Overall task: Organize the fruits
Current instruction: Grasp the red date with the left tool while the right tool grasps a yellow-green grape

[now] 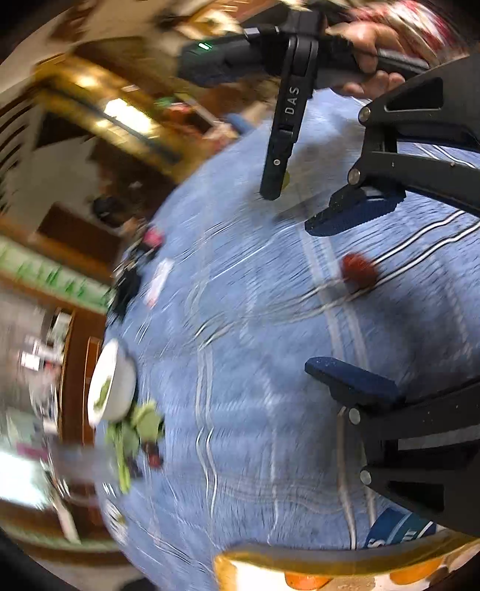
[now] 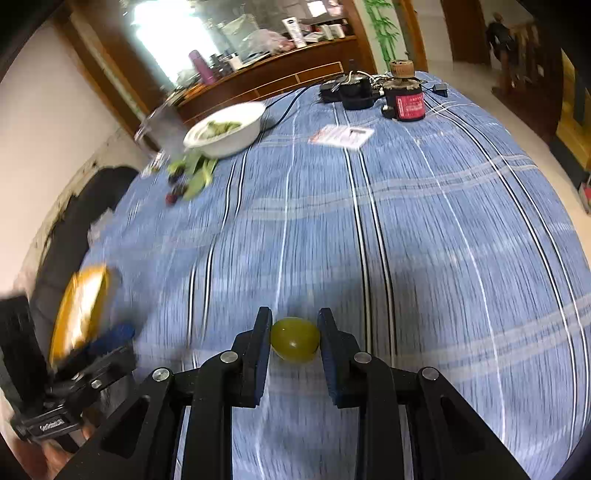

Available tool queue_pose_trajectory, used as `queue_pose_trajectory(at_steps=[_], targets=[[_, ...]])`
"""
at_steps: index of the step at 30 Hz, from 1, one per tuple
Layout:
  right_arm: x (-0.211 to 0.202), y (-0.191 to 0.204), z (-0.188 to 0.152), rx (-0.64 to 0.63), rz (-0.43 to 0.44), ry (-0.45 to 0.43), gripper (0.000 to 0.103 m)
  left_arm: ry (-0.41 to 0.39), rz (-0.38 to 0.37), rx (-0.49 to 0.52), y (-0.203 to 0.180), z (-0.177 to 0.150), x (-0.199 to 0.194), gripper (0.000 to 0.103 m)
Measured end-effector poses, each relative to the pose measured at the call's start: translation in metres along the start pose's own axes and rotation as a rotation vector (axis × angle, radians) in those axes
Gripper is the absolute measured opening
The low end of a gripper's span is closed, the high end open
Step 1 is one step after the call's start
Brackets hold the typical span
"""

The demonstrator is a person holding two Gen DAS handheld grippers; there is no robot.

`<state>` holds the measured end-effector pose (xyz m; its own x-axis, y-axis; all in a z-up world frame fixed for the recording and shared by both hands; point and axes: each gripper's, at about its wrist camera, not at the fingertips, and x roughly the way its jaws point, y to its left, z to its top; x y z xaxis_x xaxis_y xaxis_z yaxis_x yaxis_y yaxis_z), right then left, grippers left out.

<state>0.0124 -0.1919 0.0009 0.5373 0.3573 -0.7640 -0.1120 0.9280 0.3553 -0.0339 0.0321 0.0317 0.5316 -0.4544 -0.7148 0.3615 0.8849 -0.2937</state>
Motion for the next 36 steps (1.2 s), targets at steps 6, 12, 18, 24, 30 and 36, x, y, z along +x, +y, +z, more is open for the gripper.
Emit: queue_pose_trajectory(at_steps=[6, 12, 18, 24, 30, 36], targets=[[0.001, 0.001, -0.035, -0.035, 0.019, 0.032, 0.028, 0.092, 0.116, 0.166, -0.034, -0.018, 0.028, 0.066], [-0.003, 0.003, -0.043, -0.055, 0.025, 0.007, 0.044, 0.09, 0.141, 0.17, -0.035, -0.02, 0.03, 0.057], [-0.006, 0.011, -0.048, -0.096, -0.017, -0.016, 0.051, 0.083, 0.153, 0.175, -0.038, -0.019, 0.032, 0.053], [-0.007, 0.012, -0.053, -0.1, -0.034, -0.019, 0.051, 0.074, 0.158, 0.162, -0.035, -0.019, 0.029, 0.022], [-0.005, 0.021, -0.057, -0.139, -0.087, -0.028, 0.027, 0.071, 0.162, 0.16, -0.04, -0.023, 0.023, 0.021], [-0.018, 0.032, -0.061, -0.136, -0.053, -0.056, 0.027, 0.024, 0.151, 0.099, -0.033, -0.026, -0.009, 0.021]])
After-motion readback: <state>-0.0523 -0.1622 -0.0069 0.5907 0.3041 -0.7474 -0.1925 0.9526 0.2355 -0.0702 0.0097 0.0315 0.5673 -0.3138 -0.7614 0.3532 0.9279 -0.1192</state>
